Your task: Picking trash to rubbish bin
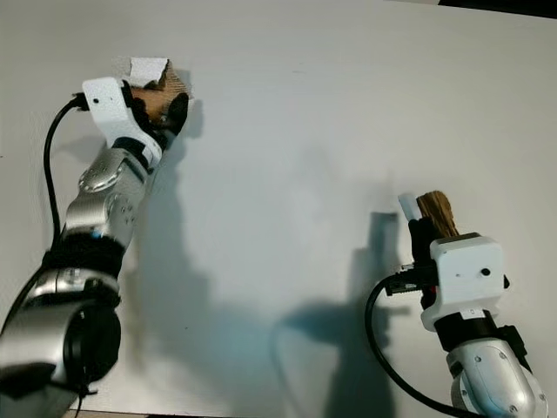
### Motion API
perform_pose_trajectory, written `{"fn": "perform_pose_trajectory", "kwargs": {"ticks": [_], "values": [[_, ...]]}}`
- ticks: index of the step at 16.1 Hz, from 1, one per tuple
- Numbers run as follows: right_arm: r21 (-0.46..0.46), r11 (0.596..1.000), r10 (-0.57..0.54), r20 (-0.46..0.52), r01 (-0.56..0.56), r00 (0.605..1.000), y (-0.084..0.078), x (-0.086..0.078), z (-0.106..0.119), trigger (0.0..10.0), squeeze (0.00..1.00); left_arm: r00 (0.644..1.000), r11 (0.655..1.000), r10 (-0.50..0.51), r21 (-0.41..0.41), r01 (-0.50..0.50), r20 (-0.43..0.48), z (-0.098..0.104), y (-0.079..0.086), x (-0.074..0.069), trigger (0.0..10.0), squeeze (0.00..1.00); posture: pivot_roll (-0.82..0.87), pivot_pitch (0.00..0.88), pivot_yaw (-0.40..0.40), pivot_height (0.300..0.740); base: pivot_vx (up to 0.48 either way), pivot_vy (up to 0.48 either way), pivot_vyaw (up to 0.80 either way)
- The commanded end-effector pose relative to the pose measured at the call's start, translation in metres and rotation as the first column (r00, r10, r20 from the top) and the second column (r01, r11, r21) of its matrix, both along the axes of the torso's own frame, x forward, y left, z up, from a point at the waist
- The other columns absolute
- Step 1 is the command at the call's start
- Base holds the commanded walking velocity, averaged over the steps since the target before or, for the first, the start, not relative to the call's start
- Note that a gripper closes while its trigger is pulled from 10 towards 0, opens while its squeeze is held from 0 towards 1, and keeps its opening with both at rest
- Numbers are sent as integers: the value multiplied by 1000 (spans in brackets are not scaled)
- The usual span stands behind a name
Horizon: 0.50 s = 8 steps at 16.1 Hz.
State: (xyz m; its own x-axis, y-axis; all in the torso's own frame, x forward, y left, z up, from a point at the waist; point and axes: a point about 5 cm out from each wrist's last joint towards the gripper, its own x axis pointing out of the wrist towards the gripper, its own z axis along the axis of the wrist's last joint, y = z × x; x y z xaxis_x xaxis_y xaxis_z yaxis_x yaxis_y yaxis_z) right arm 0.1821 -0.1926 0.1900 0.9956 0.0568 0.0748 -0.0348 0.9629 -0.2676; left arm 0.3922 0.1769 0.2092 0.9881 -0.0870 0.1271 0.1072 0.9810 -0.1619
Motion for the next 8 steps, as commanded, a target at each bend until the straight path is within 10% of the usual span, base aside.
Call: {"fn": "perform_pose_trajectory", "kwargs": {"ticks": [1,8], "values": [[1,1000,8,-13,-8,1000,-2,0,-3,10000,0,920,997,-66,-69,43,-385,-92,-11,-24,10000,0,-22,370,-97,740,0,0,0],[6,999,31,-7,-31,999,0,8,-6,10000,0,919,978,-206,-102,181,-335,-67,-36,-53,10000,0,21,363,-94,740,0,0,0]]}}
